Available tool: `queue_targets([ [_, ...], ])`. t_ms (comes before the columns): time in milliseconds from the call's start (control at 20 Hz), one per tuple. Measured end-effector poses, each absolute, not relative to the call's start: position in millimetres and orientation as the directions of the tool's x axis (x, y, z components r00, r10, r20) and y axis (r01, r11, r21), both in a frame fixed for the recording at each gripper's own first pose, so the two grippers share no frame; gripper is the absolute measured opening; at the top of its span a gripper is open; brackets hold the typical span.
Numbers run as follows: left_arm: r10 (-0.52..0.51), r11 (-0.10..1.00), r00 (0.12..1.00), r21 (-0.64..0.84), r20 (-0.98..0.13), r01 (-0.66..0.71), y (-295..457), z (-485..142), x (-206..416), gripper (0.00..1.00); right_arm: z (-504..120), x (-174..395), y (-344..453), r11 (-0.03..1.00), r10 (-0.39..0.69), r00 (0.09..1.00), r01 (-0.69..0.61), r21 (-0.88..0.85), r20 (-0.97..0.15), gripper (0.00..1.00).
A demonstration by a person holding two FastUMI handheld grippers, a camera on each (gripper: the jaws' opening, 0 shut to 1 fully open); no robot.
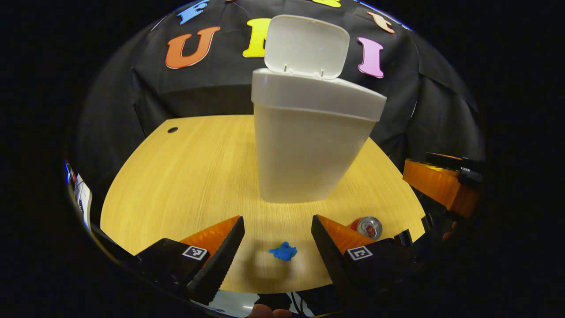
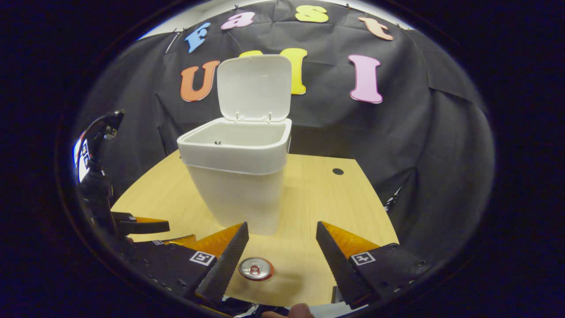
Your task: Press the lid of the desktop garbage bin to open it, pick up the crumpled paper on the desktop and throw it into the bin, then pick up the pop can on the desktop and drop it into the bin, and finally close the garbage bin lid.
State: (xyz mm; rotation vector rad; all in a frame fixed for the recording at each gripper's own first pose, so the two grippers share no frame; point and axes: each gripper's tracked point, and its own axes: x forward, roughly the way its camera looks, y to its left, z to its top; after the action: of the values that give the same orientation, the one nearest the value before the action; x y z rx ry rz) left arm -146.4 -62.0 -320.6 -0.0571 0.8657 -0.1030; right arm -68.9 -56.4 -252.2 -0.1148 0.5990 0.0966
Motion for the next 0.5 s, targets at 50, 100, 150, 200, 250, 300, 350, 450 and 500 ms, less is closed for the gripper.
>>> queue_targets([
  [50, -0.106, 0.994, 0.625, -0.087, -0.773, 0.061, -63, -331, -151, 0.99, -259, -72, -58, 0.989, 0.05, 0.815, -0.12, -0.083, -0.577, 0.95],
  [100, -0.103, 0.995, 0.605, -0.088, -0.79, 0.054, -64, -340, -157, 0.99, -265, -74, -60, 0.99, 0.047, 0.807, -0.116, -0.08, -0.589, 0.95],
  [150, -0.107, 0.994, 0.584, -0.1, -0.805, 0.045, -66, -350, -164, 0.99, -270, -77, -60, 0.991, 0.046, 0.8, -0.113, -0.075, -0.598, 0.95],
  [200, -0.113, 0.993, 0.563, -0.11, -0.819, 0.04, -69, -360, -170, 1.0, -275, -79, -60, 0.991, 0.042, 0.792, -0.111, -0.077, -0.609, 0.95],
  [250, -0.116, 0.993, 0.545, -0.111, -0.83, 0.042, -69, -369, -175, 1.0, -280, -81, -61, 0.99, 0.036, 0.785, -0.111, -0.083, -0.619, 0.95],
  [300, -0.112, 0.994, 0.535, -0.106, -0.838, 0.042, -67, -374, -178, 0.99, -284, -83, -62, 0.99, 0.03, 0.779, -0.11, -0.09, -0.627, 0.95],
  [350, -0.107, 0.994, 0.527, -0.103, -0.843, 0.037, -65, -380, -177, 1.0, -287, -84, -63, 0.99, 0.024, 0.776, -0.107, -0.094, -0.631, 0.95],
  [450, -0.099, 0.995, 0.508, -0.1, -0.855, 0.026, -65, -392, -175, 0.99, -291, -88, -64, 0.99, 0.018, 0.771, -0.104, -0.099, -0.636, 0.95],
  [500, -0.096, 0.995, 0.5, -0.099, -0.861, 0.021, -64, -398, -175, 0.99, -292, -90, -65, 0.989, 0.011, 0.771, -0.103, -0.107, -0.637, 0.95],
])
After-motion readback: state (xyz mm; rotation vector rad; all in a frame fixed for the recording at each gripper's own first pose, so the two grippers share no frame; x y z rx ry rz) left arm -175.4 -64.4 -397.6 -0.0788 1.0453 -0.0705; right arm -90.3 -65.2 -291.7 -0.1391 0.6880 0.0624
